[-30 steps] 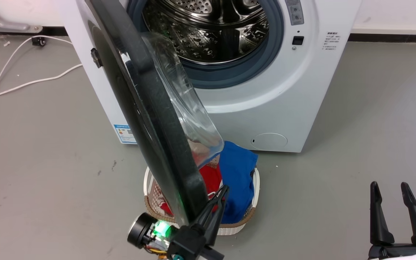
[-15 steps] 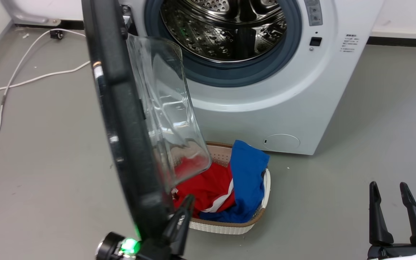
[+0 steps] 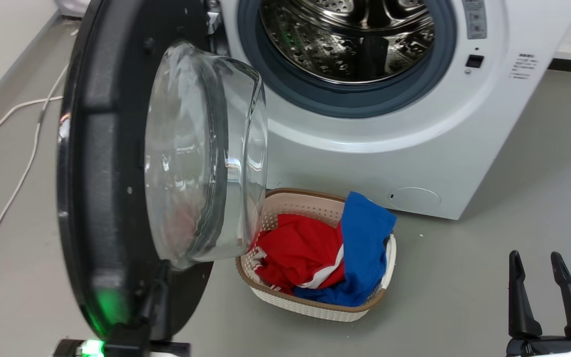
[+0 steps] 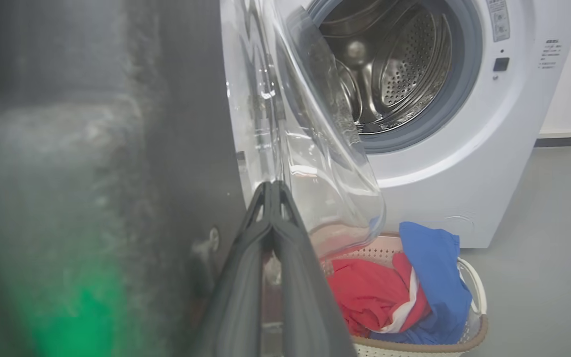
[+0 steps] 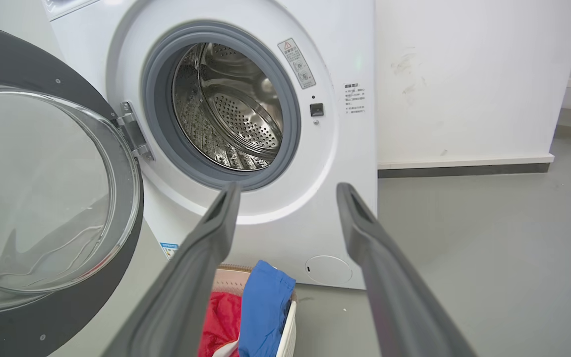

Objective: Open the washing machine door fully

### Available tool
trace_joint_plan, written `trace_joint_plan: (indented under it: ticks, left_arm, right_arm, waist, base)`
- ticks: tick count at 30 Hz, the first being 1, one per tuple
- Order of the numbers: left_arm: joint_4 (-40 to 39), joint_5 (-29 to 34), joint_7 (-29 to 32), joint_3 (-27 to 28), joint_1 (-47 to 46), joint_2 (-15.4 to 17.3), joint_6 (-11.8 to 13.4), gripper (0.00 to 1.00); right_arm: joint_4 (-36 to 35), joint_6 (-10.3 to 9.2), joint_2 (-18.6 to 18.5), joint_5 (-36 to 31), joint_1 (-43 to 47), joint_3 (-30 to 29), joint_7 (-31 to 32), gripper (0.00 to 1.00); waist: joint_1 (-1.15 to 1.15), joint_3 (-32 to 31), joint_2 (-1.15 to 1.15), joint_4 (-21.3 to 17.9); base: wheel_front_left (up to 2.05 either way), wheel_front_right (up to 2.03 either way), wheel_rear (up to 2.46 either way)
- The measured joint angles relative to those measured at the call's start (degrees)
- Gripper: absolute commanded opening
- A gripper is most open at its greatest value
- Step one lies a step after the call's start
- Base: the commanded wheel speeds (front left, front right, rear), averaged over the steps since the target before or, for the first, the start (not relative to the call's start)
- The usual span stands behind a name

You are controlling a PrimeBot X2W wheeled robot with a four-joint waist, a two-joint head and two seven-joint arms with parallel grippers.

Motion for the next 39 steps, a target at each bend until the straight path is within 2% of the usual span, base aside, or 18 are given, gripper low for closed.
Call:
trace_joint_plan:
  ticks: [3, 12, 21, 28, 39]
  left_arm:
    - [-0.7, -0.57, 0.0, 3.83, 0.26, 1.08, 0.48, 0.0]
    - [-0.66, -1.33, -0.01, 11.15, 0.13, 2.67, 1.55, 0.0]
    - [1.57, -3.78, -0.01, 17.81, -2.71, 2.7, 0.87, 0.0]
    - [4.65, -4.9, -0.01, 24.14, -4.65, 3.2, -0.33, 0.0]
    - [12.4, -5.59, -0.02, 31.81, -9.99, 6.06, -4.69, 0.0]
  right_arm:
    - [-0.02, 0.0, 0.01, -0.29, -0.09, 0.26, 0.01, 1.0]
    - [-0.09, 0.0, 0.01, -0.94, -0.41, 0.55, 0.01, 1.0]
    - [-0.33, 0.0, 0.01, -1.58, -1.57, 1.01, 0.01, 1.0]
    - [-0.56, 0.0, 0.01, -2.08, -2.24, 1.01, 0.01, 1.0]
    - [-0.59, 0.0, 0.01, -3.5, -3.69, 1.16, 0.01, 1.0]
  waist:
    - [0.0, 0.27, 0.0, 1.39]
    - [0.0, 0.86, 0.0, 2.04]
    - [0.0, 2.64, 0.0, 1.59]
    - [0.0, 4.53, 0.0, 0.96]
    - [-0.01, 6.48, 0.0, 0.45]
  base:
    - [0.0, 0.0, 0.0]
    - [0.0, 0.0, 0.0]
    - [0.0, 0.0, 0.0]
    - [0.0, 0.0, 0.0]
    - [0.0, 0.0, 0.0]
